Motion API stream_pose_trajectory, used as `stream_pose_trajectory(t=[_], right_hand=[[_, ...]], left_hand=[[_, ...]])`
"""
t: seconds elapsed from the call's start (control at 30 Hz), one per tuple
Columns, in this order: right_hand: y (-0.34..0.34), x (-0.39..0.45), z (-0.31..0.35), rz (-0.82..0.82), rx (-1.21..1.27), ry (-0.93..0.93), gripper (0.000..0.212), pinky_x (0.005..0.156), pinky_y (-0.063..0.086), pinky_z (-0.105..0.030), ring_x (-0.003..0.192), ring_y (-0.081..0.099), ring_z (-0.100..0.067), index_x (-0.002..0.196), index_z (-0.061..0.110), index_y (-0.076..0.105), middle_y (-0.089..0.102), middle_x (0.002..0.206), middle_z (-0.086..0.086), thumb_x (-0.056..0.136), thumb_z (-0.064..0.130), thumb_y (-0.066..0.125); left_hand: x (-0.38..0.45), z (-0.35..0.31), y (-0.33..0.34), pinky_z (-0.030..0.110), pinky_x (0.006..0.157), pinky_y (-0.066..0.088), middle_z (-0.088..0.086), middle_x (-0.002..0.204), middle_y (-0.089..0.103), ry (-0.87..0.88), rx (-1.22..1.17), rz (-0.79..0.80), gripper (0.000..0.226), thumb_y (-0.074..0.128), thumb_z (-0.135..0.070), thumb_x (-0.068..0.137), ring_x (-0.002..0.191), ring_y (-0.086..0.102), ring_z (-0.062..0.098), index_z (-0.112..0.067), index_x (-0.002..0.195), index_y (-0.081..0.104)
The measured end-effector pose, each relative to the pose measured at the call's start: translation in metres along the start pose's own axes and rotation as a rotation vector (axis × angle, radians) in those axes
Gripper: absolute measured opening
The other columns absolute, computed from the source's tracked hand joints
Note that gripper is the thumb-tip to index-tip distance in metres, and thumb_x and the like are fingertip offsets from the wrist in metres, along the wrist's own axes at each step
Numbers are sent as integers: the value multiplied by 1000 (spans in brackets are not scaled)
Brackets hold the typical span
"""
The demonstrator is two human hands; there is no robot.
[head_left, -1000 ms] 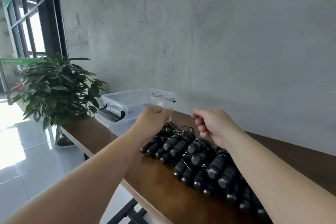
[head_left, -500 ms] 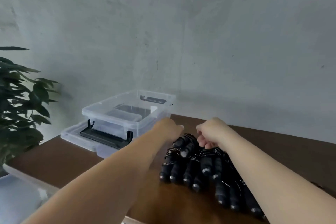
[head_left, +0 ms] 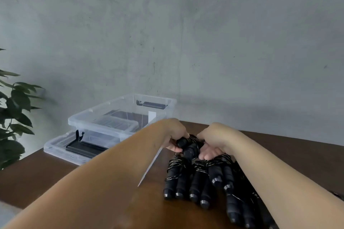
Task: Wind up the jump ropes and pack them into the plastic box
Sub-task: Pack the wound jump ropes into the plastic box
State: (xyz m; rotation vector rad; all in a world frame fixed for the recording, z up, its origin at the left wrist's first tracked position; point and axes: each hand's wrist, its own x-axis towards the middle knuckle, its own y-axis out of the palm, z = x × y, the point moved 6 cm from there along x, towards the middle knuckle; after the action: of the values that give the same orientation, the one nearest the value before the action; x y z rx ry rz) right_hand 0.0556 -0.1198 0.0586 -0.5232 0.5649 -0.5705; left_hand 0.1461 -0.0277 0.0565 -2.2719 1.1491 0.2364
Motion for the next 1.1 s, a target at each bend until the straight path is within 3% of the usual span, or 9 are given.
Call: stream_pose_trajectory(t=[0.1,0.23,0.33,0.43,0.53,0.67,0.77,0.93,1.1], right_hand=[[-11,5,8,-15,-2,-40,35,40,47,-22,41,58,-17,92,-3,63,69,65,-16,102,27,47],[-17,9,14,-7,115,-97,52,45,55,-28,50,65,-26,117,-6,52,67,80,-26,99,43,51],[-25,7,32,-14,305,-197,42,54,60,-32,56,67,-27,118,-6,53,68,84,-25,99,32,57],[-36,11,58,-69,455,-306,21,68,61,-39,73,68,-32,108,0,58,65,85,-17,96,16,62],[-36,22,89,-79,470,-379,17,66,61,-38,76,69,-28,107,0,59,67,93,-16,95,12,63],[-21,42,133,-38,359,-475,8,62,60,-34,76,70,-23,102,9,60,70,97,-13,94,9,61],[-5,62,162,-3,222,-520,5,67,60,-33,77,69,-22,95,12,62,70,93,-11,94,8,61],[22,103,204,101,-101,-474,25,72,59,-32,94,70,-27,115,5,67,72,105,-14,90,6,67],[64,138,231,249,-347,-374,30,84,56,-35,93,63,-25,120,4,64,67,101,-12,90,2,65]], left_hand=[[-4,-16,-16,25,60,49,11,82,56,72,-45,-32,21,49,-10,101,68,54,18,-4,82,53],[-11,-39,-33,26,57,51,13,85,57,175,-86,-122,18,53,-6,99,68,54,20,-3,82,54],[-15,-51,-45,27,57,52,15,93,58,223,-93,-137,13,53,-8,99,70,57,20,0,90,57],[-19,-61,-62,30,68,57,16,105,61,271,-139,-143,20,53,-7,99,76,60,20,3,115,58],[-20,-66,-89,36,84,57,12,100,63,279,-166,-165,24,55,-13,99,81,62,22,-2,120,58],[-13,-64,-134,37,81,57,12,121,53,255,-285,-213,30,59,-23,97,98,63,26,-8,123,60],[-1,-53,-164,39,89,48,10,107,56,244,-345,-238,19,54,-21,98,91,55,26,-5,104,63],[22,-11,-206,48,100,45,31,118,55,53,-384,-173,16,46,-10,101,109,57,38,4,92,48],[56,21,-225,45,96,48,28,119,56,-107,-393,-31,31,45,-6,98,104,58,38,6,127,46]])
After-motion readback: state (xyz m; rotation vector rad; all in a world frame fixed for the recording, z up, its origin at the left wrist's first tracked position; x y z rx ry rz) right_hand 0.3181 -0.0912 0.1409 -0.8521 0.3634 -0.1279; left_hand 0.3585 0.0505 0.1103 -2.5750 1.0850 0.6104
